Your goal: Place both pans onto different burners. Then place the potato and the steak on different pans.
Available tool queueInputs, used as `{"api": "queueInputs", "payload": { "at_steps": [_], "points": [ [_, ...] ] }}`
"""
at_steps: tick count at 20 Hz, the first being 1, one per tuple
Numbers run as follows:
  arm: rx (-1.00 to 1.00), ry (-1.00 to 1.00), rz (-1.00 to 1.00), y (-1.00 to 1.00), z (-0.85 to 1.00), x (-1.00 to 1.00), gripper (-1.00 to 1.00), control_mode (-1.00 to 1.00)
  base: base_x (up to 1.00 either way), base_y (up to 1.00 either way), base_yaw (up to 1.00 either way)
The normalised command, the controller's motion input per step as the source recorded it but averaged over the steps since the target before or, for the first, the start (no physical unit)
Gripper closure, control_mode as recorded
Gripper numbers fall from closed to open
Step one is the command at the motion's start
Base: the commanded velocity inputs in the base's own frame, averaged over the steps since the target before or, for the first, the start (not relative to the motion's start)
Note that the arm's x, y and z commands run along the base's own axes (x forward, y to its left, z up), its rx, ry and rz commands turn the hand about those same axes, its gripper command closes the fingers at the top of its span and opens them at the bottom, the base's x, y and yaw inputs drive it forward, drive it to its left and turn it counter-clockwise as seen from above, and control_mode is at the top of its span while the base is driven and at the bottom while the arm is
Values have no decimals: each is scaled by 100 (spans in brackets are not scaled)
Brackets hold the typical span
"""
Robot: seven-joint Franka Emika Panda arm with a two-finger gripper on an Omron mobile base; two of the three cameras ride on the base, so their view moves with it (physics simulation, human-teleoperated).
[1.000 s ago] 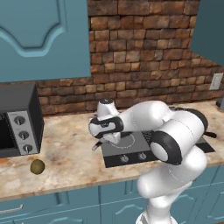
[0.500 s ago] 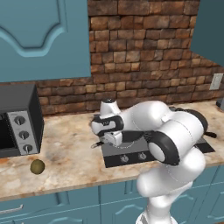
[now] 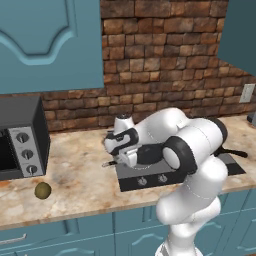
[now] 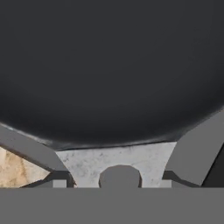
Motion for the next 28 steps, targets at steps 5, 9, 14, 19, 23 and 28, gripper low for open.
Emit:
{"api": "queueInputs", "payload": {
  "at_steps": [5,9,14,19,23,28],
  "points": [
    [0,0,-3,14,-27,25,100,-100,0,0,0],
    [0,0,-1,12,-20,28,100,-100,0,0,0],
    [0,1,0,8,-15,18,100,-100,0,0,0],
    [0,2,0,0,-1,4,100,-100,0,0,0],
    [0,0,0,0,-5,0,100,-100,0,0,0],
    [0,0,0,3,0,0,-100,-100,0,0,0]
  ]
}}
